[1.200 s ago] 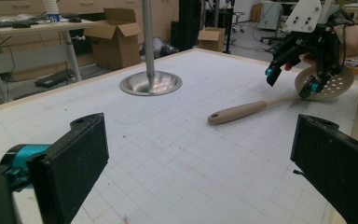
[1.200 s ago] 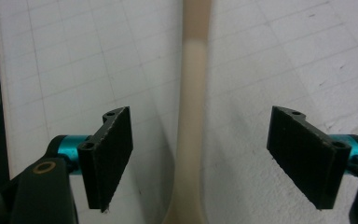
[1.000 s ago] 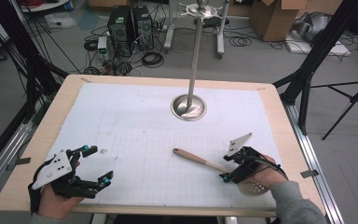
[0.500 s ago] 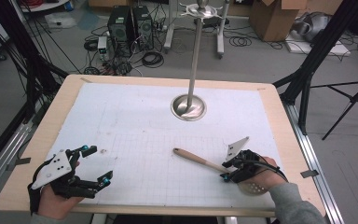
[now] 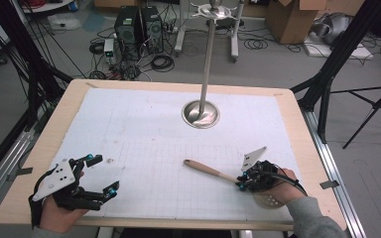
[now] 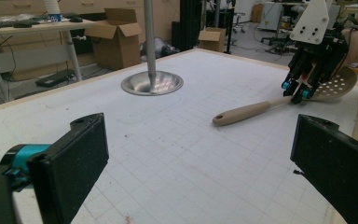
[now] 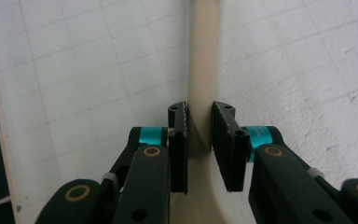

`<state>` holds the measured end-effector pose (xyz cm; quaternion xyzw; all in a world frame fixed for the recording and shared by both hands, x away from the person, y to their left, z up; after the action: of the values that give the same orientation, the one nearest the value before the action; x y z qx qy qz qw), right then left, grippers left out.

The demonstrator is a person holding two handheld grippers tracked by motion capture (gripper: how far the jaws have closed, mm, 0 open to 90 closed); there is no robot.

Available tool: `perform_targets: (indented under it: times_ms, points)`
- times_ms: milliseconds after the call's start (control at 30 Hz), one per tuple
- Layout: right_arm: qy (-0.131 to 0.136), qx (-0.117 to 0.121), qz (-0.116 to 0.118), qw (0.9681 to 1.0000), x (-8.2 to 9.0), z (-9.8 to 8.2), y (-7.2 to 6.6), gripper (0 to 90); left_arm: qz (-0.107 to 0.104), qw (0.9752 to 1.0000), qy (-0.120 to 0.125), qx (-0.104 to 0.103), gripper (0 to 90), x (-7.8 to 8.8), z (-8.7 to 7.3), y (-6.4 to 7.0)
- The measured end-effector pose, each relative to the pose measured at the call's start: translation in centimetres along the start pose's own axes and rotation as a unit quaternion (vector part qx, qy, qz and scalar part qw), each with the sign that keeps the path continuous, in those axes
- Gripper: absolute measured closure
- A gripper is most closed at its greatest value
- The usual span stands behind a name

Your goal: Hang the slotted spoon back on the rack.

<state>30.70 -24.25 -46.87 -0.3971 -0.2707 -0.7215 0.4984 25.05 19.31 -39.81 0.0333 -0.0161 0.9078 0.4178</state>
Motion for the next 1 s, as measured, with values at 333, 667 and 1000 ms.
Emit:
perform_targets:
  times_ms: [333,667,1000]
  points:
    - [0.002,-0.015,0.007,0.9999,0.3,-0.1,0.0,78.8,-0.002,1.0000,-0.001,-0.002,4.5,-0.1,0.0,0.0]
    - [0.041,-0.029,-0.001,0.9987,2.2,0.6,0.7,78.9,-0.001,1.0000,-0.001,-0.003,4.5,0.1,0.1,0.0]
    - [0.093,-0.042,-0.016,0.9946,5.2,2.0,2.2,78.8,0.002,1.0000,0.000,0.000,4.5,0.4,0.0,0.0]
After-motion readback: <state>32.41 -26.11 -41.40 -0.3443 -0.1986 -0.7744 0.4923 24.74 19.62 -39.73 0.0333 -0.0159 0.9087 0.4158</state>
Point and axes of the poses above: each handheld gripper's, and its own axes: x roughly backward along the jaws, z roughly out of its top, y roughly to its right, the point moved 6 cm from there along -x, roughly forward along the jaws, and after that the axes turned 5 degrees about y, right-handed, at the moved point
